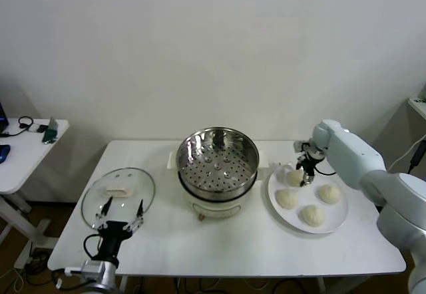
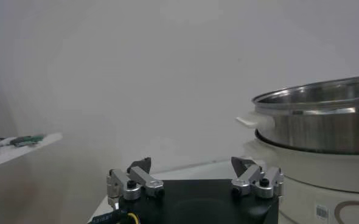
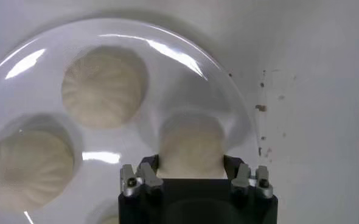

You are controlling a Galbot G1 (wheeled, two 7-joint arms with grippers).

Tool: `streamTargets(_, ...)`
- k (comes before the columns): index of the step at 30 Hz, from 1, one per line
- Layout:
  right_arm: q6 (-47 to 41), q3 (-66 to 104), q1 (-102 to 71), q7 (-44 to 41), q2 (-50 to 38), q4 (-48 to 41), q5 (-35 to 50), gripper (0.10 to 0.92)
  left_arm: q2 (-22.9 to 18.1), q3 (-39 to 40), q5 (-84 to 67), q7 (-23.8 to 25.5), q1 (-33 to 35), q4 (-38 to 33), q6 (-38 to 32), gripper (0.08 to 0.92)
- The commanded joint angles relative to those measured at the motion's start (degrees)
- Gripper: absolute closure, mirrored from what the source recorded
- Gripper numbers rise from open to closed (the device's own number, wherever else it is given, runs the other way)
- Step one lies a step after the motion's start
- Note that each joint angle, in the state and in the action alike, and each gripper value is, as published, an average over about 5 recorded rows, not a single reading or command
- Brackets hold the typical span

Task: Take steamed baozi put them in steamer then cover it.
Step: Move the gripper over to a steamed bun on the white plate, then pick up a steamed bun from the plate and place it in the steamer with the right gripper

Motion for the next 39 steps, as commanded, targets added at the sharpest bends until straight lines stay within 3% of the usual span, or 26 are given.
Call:
streamTargets(1,0.64,0.83,0.23,0.09,0.48,-0.71,-0.97,0.351,-0.08,-0.05,0.02,-0.05,0.06,-0.03,-0.08,0.177)
streamTargets(6,1.09,-3.40,2.76,0.02,-2.00,3.19,1.79,0.355,-0.05,-0.31,-0.07,-0.08,0.47,-0.18,-0.31,0.177)
streamTargets(13,1.43,-20.15,15.62,-0.37,-7.21,15.82,14.30,0.360,0.36,-0.26,-0.56,-0.19,1.27,-0.62,-0.34,0.177)
streamTargets(21,5.24,-32.61,31.34,-1.68,-6.23,25.52,19.64,0.364,0.38,0.39,-0.17,-0.29,1.23,-1.00,-0.29,0.177)
streamTargets(32,12.69,-36.72,39.81,-0.61,1.75,37.60,15.55,0.364,0.06,0.55,-0.23,-0.29,1.61,-1.39,-0.17,0.177)
streamTargets(39,18.23,-33.42,35.12,0.21,9.51,38.24,5.12,0.360,-0.09,1.18,-0.29,-1.00,2.33,-2.13,-0.10,0.177)
